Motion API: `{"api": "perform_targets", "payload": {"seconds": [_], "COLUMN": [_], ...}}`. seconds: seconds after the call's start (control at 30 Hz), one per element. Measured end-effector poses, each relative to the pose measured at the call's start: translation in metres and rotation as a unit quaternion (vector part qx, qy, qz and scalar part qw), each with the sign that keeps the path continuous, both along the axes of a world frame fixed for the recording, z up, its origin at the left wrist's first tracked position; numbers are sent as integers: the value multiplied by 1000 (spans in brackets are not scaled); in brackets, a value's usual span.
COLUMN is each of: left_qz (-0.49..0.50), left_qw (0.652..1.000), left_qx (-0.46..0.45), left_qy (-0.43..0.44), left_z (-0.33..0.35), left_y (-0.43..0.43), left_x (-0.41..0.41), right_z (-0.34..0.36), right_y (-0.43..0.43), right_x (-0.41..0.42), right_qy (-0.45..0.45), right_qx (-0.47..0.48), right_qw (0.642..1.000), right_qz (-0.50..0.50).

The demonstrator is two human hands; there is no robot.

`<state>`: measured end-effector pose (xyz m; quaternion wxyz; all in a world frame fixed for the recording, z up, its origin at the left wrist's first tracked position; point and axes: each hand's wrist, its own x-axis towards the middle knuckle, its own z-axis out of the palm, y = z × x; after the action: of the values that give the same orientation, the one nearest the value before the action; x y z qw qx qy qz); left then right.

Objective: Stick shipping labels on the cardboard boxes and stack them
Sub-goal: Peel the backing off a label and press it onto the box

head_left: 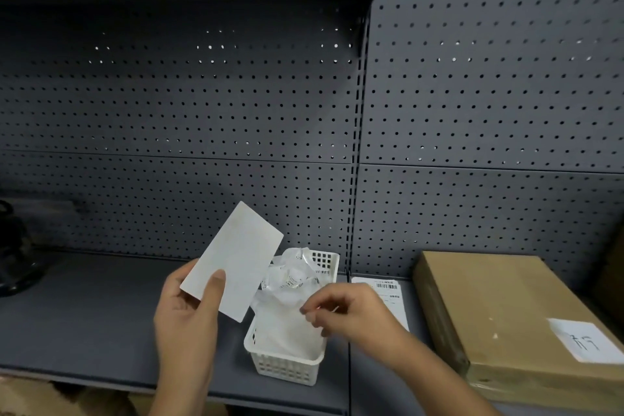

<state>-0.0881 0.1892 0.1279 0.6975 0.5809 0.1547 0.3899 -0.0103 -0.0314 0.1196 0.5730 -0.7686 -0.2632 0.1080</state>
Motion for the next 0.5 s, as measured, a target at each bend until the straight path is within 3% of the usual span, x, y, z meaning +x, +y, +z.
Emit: {"api": "perform_targets", "payload": {"seconds": [0.1,0.17,0.37,0.5], "left_qz": [-17,-35,-97,-120], "left_qw": [1000,998,982,936], "left_qx": [22,54,160,331], "left_qy": [8,11,20,-3], "left_z": [3,6,11,13], "left_y": [-18,-35,-101,-137], "left_x": [-2,-3,-1,0], "right_z": [19,30,42,44], "right_y": [-20,-31,-56,-78], "right_x": [-12,-17,-22,-20], "right_qy": [65,98,177,214], "right_qx": [167,227,304,337], "right_qw": [983,968,934,913], "right_qz": [-29,-39,-63,-87]}}
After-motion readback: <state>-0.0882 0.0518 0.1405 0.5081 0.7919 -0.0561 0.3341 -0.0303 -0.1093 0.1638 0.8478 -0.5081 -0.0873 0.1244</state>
